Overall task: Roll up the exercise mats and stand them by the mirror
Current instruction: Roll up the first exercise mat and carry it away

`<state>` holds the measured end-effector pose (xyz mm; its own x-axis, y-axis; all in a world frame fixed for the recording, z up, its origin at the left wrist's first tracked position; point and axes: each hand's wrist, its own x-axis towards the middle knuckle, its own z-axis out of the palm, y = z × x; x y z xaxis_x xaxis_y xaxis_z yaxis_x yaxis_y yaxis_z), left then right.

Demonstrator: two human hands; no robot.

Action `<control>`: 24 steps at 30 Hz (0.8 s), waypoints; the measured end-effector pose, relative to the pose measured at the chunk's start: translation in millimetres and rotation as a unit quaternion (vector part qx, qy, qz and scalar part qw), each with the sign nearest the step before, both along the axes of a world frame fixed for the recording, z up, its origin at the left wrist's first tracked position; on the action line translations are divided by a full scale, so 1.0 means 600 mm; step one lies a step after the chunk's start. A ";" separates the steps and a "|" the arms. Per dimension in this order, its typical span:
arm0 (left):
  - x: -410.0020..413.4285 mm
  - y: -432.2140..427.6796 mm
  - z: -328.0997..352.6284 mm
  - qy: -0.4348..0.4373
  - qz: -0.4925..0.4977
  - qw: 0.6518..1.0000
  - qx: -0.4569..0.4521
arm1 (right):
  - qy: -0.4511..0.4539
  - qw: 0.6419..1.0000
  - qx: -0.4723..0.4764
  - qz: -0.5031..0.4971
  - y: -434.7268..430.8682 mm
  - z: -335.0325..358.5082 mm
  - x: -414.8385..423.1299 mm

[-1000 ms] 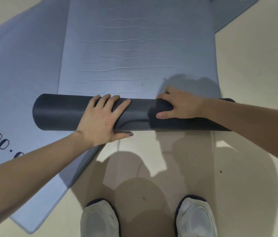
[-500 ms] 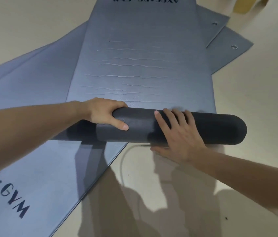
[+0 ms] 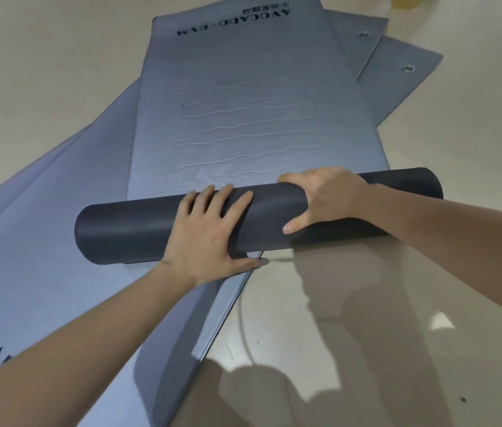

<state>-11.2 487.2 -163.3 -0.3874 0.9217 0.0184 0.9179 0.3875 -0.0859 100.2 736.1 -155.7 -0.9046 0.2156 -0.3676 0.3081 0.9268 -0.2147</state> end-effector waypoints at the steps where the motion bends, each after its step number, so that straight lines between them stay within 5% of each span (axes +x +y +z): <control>1: -0.005 0.003 -0.005 0.006 0.008 1.000 -0.014 | 0.000 1.000 -0.003 0.003 0.003 0.000 -0.003; 7: -0.035 0.027 -0.003 0.005 0.001 0.999 -0.032 | 0.032 0.999 -0.003 -0.004 -0.006 0.019 0.001; 13: 0.026 -0.007 0.028 -0.022 -0.019 0.996 -0.087 | -0.027 0.997 -0.074 -0.015 -0.049 0.032 0.070; 18: 0.122 -0.048 0.039 -0.091 -0.041 0.981 -0.168 | -0.108 0.970 -0.215 -0.039 -0.083 0.009 0.177; 24: 0.198 -0.079 0.043 -0.272 -0.061 0.931 -0.237 | -0.196 0.932 -0.301 -0.041 -0.136 -0.025 0.279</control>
